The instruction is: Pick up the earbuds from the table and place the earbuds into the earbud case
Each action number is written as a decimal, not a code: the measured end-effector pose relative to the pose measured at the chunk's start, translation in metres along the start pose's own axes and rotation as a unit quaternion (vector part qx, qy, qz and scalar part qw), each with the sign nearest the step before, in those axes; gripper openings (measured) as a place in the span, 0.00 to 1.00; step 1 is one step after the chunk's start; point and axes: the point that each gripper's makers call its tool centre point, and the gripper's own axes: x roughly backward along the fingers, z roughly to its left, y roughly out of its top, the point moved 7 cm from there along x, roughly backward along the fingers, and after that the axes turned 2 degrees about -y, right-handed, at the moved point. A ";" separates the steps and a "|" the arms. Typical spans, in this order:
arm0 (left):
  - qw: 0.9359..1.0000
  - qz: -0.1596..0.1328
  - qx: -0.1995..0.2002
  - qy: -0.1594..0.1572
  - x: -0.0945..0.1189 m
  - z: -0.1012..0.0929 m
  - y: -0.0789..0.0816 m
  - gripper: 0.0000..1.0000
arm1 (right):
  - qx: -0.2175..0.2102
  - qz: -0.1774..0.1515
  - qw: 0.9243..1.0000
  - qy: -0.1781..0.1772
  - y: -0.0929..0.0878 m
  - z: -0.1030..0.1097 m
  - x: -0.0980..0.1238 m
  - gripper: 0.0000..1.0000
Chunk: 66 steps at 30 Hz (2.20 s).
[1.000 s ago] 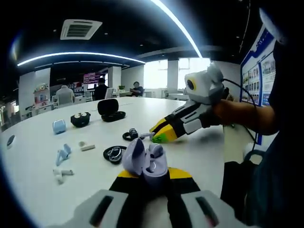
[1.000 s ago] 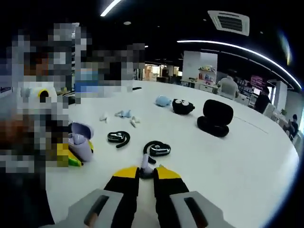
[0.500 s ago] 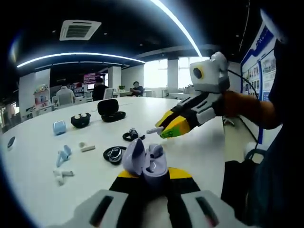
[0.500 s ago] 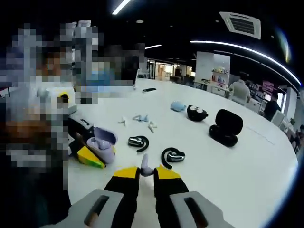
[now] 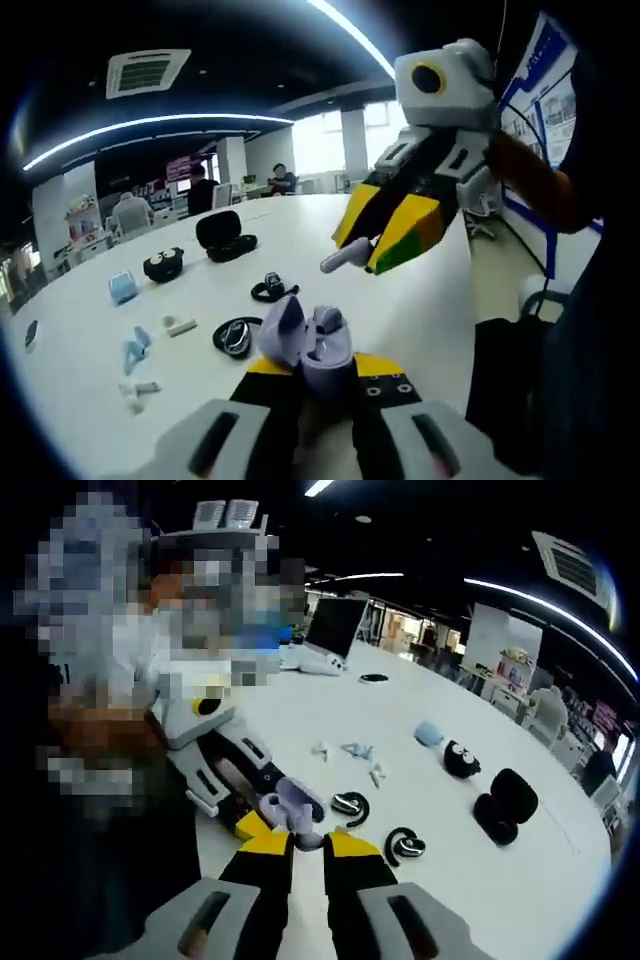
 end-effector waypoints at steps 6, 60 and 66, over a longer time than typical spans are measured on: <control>0.999 0.028 -0.037 0.001 -0.002 -0.002 0.006 0.19 | 0.031 0.024 0.999 0.019 0.003 0.005 -0.003 0.12; 0.996 0.052 -0.073 0.011 -0.002 -0.002 0.008 0.19 | 0.023 0.061 0.994 0.084 0.017 0.004 -0.031 0.12; 0.998 0.041 -0.056 0.010 -0.001 -0.001 0.006 0.19 | 0.028 0.059 0.995 0.078 0.016 0.007 -0.036 0.12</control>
